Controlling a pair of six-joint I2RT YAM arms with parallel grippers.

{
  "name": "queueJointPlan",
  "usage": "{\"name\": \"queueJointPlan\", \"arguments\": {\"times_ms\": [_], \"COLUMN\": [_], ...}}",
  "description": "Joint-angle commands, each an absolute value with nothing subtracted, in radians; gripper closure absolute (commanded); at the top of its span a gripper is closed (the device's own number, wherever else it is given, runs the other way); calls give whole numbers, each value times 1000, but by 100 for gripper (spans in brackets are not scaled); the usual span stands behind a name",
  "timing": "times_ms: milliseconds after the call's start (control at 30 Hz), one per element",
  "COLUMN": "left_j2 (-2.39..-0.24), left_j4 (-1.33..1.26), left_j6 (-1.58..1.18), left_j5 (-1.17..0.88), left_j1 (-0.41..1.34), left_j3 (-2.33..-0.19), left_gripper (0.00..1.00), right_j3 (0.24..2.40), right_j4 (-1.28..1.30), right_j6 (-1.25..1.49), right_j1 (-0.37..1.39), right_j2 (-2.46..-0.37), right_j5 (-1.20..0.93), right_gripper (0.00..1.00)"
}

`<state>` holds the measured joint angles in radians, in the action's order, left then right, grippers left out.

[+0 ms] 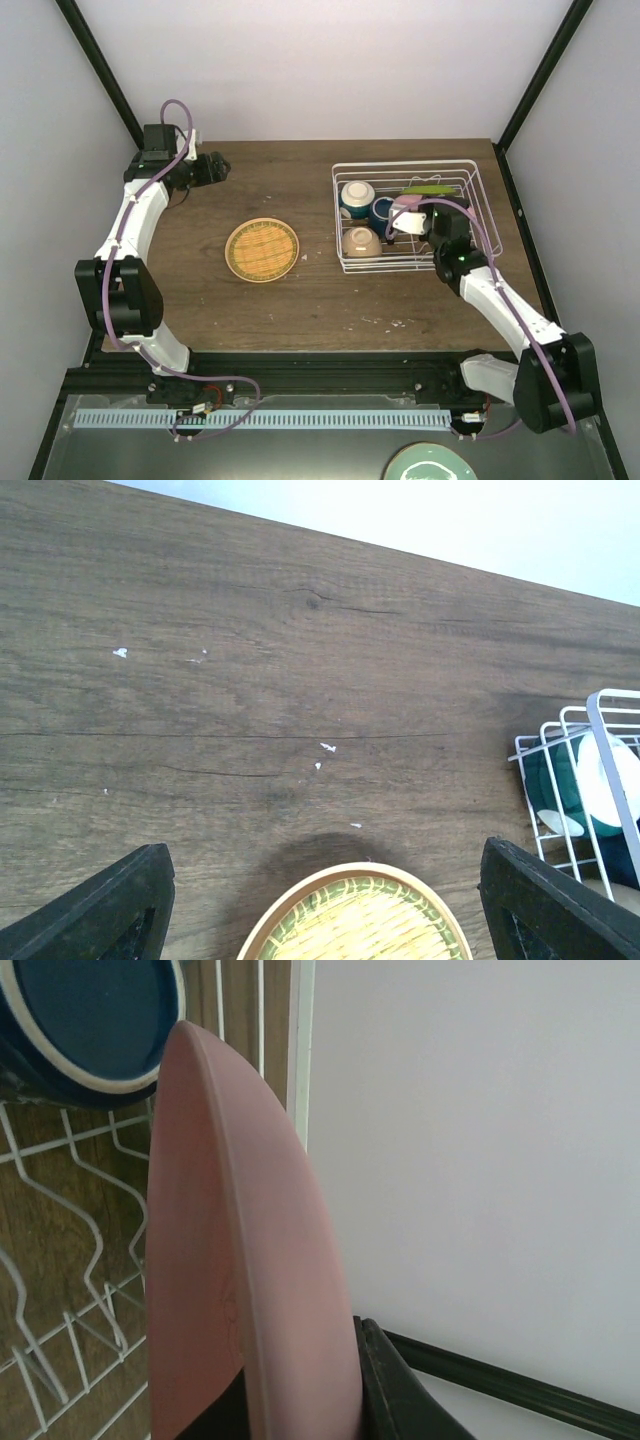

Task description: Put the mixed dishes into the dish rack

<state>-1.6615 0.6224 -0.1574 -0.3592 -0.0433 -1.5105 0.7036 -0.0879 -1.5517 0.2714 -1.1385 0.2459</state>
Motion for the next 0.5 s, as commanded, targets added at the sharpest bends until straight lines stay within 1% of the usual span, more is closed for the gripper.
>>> {"name": "queueJointPlan", "arguments": {"times_ms": [0,300,467], "left_j2": [-1637,-1639,-1641], "left_j4": [626,627,629], "left_j6": [-167,-164,-158], "left_j5": [-351,-352,-351], "left_j1": [-47,-48,-48], "left_j3": [-1504,-1496,-1491], "left_gripper": [15,15,14], "right_j3": [677,610,642], "right_j4": [-195,-288,-282], "right_j6": [-1560,-1590,-1608], "right_j1": [265,239,222], "right_j2": [-1166,-1198,-1186], "right_j5": [221,222,248], "right_gripper": [99,99,99]}}
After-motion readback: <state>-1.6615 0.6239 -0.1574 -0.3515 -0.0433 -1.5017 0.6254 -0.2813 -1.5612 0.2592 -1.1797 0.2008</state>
